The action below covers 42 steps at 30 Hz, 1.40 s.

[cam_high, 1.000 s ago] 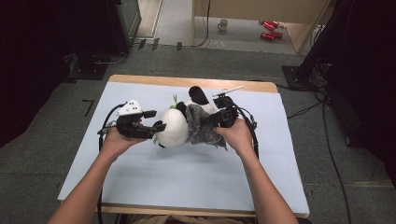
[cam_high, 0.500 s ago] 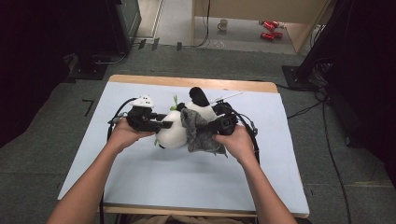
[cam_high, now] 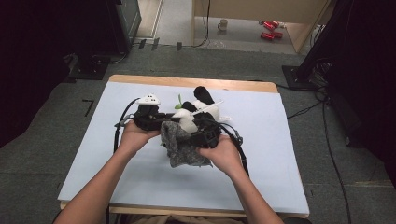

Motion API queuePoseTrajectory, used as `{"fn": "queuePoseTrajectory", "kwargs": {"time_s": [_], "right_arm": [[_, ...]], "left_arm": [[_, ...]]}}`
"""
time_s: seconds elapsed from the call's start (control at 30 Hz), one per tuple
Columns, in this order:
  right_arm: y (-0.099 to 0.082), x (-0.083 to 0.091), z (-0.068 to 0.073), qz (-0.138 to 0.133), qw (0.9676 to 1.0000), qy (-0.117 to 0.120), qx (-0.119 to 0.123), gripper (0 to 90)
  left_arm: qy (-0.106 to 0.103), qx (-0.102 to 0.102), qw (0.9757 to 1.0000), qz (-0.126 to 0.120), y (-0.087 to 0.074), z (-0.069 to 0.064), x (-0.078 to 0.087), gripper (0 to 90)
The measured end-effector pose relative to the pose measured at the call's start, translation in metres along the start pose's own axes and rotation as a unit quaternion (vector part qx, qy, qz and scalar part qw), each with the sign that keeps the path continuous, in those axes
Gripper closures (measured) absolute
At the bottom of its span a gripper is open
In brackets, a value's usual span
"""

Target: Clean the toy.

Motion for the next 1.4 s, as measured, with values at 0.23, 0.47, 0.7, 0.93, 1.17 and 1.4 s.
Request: {"fn": "queuePoseTrajectory", "kwargs": {"time_s": [0.23, 0.47, 0.7, 0.93, 1.17, 1.4], "right_arm": [[-0.011, -0.037, -0.019, 0.01, 0.9997, -0.017, -0.016, 77.6], [-0.023, -0.056, -0.025, 0.029, 0.9987, -0.039, -0.016, 77.7], [-0.031, -0.067, -0.033, 0.035, 0.9981, -0.047, -0.019, 77.6], [-0.038, -0.072, -0.041, 0.031, 0.9978, -0.059, -0.007, 77.6], [-0.041, -0.063, -0.025, 0.02, 0.999, -0.038, 0.014, 77.5], [-0.015, -0.028, 0.018, -0.042, 0.9958, -0.021, 0.079, 77.5]], "left_arm": [[0.003, -0.004, 0.9998, 0.02, -0.008, -0.001, -0.003, 74.7], [0.008, 0.003, 0.9999, 0.014, -0.009, 0.001, -0.003, 74.5], [0.006, 0.005, 0.9999, 0.012, -0.008, 0.001, -0.002, 73.9], [0.007, 0.009, 0.9999, 0.008, -0.007, 0.002, -0.002, 73.2], [0.006, 0.012, 0.9998, 0.012, -0.007, 0.004, -0.001, 72.9], [0.005, 0.014, 0.9997, 0.018, -0.007, 0.005, -0.001, 72.5]]}}
Point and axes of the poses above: each handheld gripper's, and its own axes: x roughly backward along the jaws, y roughly out of its top, z roughly to its left, the point moved 10 cm from there along -x, roughly forward along the jaws, and after that the axes turned 13 degrees about -x, right-handed, at the moved point
